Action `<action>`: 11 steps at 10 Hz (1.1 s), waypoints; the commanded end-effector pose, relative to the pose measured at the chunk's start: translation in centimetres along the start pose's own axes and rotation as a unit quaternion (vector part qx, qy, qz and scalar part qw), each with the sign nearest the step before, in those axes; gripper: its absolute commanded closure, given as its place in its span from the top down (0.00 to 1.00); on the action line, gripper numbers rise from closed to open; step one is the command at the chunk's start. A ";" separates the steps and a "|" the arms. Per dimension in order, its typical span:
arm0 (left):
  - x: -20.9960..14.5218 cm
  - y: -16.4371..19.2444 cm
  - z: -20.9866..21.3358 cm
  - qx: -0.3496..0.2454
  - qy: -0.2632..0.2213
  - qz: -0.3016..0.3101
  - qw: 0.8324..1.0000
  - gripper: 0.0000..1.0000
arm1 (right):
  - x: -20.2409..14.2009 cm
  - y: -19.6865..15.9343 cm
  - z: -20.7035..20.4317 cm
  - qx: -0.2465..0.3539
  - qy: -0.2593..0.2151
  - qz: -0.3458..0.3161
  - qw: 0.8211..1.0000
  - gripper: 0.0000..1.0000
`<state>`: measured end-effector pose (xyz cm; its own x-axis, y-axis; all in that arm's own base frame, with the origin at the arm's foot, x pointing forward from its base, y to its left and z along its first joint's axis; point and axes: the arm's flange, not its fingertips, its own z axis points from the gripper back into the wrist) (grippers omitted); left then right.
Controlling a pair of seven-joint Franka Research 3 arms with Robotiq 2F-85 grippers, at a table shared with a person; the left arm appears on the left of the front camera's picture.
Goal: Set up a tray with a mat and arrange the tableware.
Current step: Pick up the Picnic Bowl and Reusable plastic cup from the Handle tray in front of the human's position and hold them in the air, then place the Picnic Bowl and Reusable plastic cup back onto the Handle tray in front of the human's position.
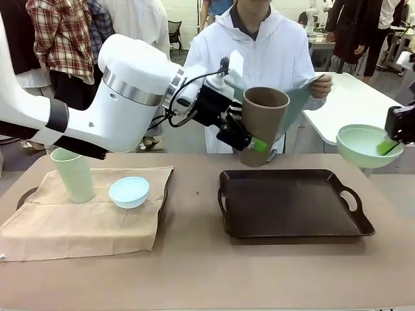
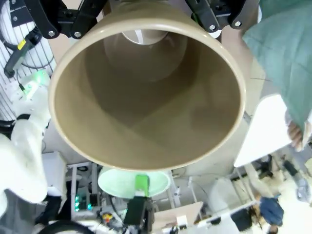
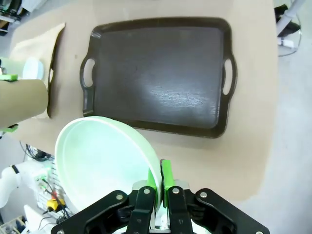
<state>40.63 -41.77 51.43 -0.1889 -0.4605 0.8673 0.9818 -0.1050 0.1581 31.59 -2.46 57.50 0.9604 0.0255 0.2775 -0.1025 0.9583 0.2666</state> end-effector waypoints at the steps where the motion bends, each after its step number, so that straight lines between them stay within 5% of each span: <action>1: 0.1 -0.3 0.1 0.026 0.021 0.014 0.999 0.26 | 0.8 0.1 -0.8 0.002 0.012 -0.014 1.000 0.00; 11: 0.0 0.0 0.0 0.000 0.000 0.000 1.000 0.26 | 0.0 0.0 0.0 0.000 0.000 0.000 1.000 0.00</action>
<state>40.60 -41.95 51.31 -0.1718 -0.4700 0.8658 0.9851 -0.0906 0.1463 31.34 -2.41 57.71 0.9599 0.0249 0.2793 -0.1026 0.9581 0.2673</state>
